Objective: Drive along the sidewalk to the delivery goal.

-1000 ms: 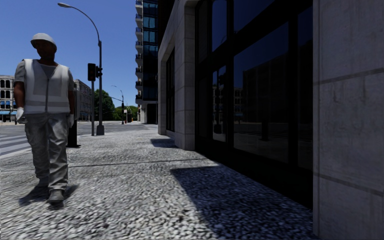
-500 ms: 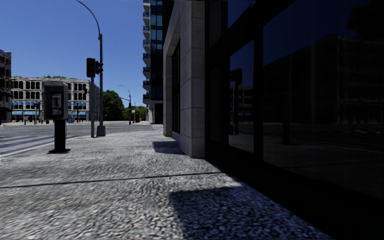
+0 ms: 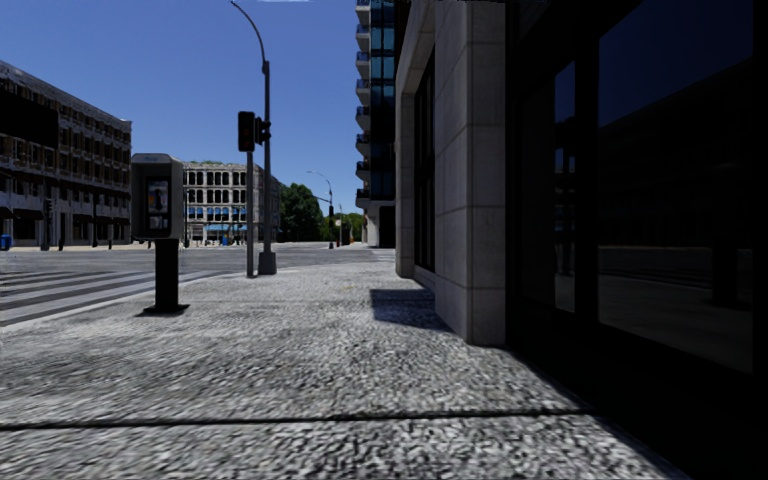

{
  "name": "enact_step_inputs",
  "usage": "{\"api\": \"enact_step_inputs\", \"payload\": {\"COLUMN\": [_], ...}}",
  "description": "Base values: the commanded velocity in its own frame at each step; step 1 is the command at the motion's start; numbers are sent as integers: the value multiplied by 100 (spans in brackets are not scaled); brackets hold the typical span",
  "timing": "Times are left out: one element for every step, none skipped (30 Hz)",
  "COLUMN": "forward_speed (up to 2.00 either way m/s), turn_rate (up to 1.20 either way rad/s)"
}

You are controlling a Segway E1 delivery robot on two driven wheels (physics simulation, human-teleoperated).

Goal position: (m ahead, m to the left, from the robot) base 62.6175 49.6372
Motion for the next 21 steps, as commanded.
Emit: {"api": "enact_step_inputs", "payload": {"forward_speed": [200, 200, 200, 200, 200, 200, 200, 200, 200, 200, 200, 200, 200, 200, 200, 200, 200, 200, 200, 200, 200], "turn_rate": [49, 39, 39, 0, 0, 0, 0, 0, 0, 0, 0, 0, 0, 0, 0, 0, 0, 0, 0, 0, 0]}}
